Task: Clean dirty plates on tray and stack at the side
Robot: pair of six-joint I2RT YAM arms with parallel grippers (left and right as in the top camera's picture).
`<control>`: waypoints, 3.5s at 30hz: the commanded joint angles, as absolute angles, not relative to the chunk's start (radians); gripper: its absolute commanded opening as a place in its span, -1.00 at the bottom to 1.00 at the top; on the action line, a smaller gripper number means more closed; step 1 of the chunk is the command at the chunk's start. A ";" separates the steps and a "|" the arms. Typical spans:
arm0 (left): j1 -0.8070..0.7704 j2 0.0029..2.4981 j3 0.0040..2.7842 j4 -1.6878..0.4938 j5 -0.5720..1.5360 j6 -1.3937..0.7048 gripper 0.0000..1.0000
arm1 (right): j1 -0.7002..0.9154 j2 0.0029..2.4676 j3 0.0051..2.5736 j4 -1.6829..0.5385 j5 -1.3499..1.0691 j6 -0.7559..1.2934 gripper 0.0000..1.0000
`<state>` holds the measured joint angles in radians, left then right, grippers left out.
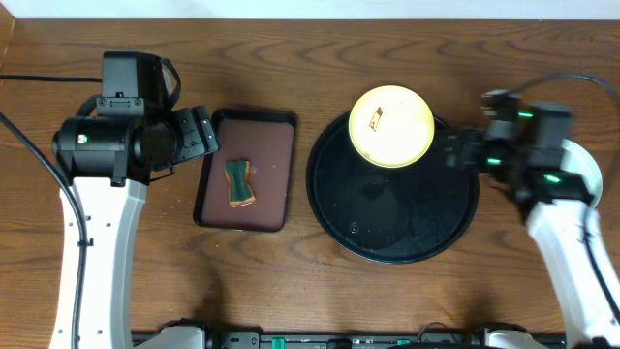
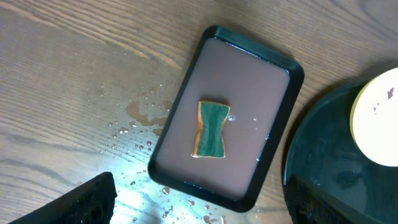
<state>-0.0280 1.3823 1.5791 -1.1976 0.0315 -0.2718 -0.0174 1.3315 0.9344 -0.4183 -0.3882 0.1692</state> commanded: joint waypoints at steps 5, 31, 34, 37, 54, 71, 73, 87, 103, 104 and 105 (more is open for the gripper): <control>-0.025 1.380 1.595 -1.200 0.034 -0.266 0.75 | 0.167 1.686 1.119 -0.419 -0.036 0.151 0.18; -0.025 1.380 1.595 -1.200 0.034 -0.266 0.75 | 0.093 2.019 1.339 -0.539 -0.035 0.220 -0.98; -0.025 1.380 1.595 -1.200 0.035 -0.266 0.75 | 0.096 1.981 1.339 -0.609 -0.036 0.232 -0.98; -0.025 1.380 1.595 -1.200 0.034 -0.266 0.75 | 0.105 1.937 1.339 -0.694 -0.039 0.235 -0.98; -0.025 1.380 1.595 -1.200 0.035 -0.266 0.75 | 0.206 1.900 1.275 -0.829 -0.041 0.035 -0.98; -0.030 1.499 1.435 -1.162 0.139 -0.266 0.51 | 0.184 1.900 1.189 -0.688 -0.049 0.142 -0.98; -0.033 1.541 1.389 -1.124 0.139 -0.266 0.40 | 0.184 1.900 1.189 -0.689 -0.049 0.141 -0.98; -0.102 1.957 1.296 -0.897 0.073 -0.383 -0.70 | 0.184 1.900 1.189 -0.700 -0.050 0.141 -0.98; -0.104 1.931 1.360 -0.984 0.199 -0.318 0.12 | 0.184 1.900 1.189 -0.710 -0.050 0.141 -0.98; -0.104 1.922 1.360 -0.989 0.198 -0.318 0.19 | 0.184 1.900 1.189 -0.711 -0.050 0.141 -0.98; -0.104 1.916 1.360 -0.996 0.198 -0.318 0.22 | 0.184 1.900 1.189 -0.712 -0.050 0.141 -0.98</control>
